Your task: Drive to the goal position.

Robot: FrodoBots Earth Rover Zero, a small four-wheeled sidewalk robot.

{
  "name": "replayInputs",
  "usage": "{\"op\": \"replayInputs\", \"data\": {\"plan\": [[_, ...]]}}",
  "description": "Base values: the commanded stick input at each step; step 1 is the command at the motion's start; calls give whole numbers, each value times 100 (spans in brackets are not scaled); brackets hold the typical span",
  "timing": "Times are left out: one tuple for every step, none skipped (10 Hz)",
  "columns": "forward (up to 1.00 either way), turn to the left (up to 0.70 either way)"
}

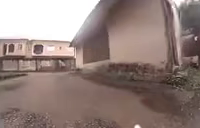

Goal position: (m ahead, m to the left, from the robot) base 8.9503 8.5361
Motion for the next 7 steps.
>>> {"op": "replayInputs", "data": {"plan": [[50,33],[50,71],[50,71],[50,48],[50,21],[50,21],[50,21]]}}
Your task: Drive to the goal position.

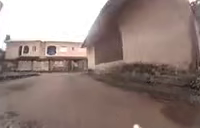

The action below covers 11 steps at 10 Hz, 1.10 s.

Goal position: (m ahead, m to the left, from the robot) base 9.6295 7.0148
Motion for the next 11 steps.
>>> {"op": "replayInputs", "data": {"plan": [[50,21],[50,21],[50,21],[50,21],[50,21],[50,22],[50,22],[50,22],[50,22],[50,22],[50,22]]}}
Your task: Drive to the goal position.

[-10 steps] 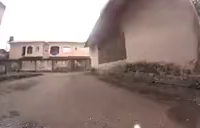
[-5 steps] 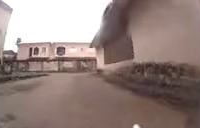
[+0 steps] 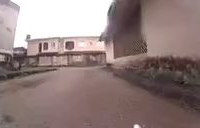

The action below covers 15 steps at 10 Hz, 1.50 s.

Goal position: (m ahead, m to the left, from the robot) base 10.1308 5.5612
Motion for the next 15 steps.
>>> {"op": "replayInputs", "data": {"plan": [[50,22],[50,22],[50,22],[50,22],[50,22],[50,22],[50,22],[50,22],[50,22],[50,22],[50,22],[50,22],[50,22],[50,22],[50,22]]}}
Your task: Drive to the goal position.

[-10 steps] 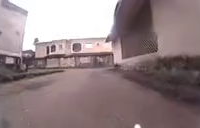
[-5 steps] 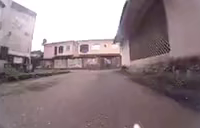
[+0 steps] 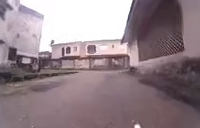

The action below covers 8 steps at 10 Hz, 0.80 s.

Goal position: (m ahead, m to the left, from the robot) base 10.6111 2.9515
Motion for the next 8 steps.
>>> {"op": "replayInputs", "data": {"plan": [[50,22],[50,22],[50,22],[50,22],[50,22],[50,22],[50,22],[50,22]]}}
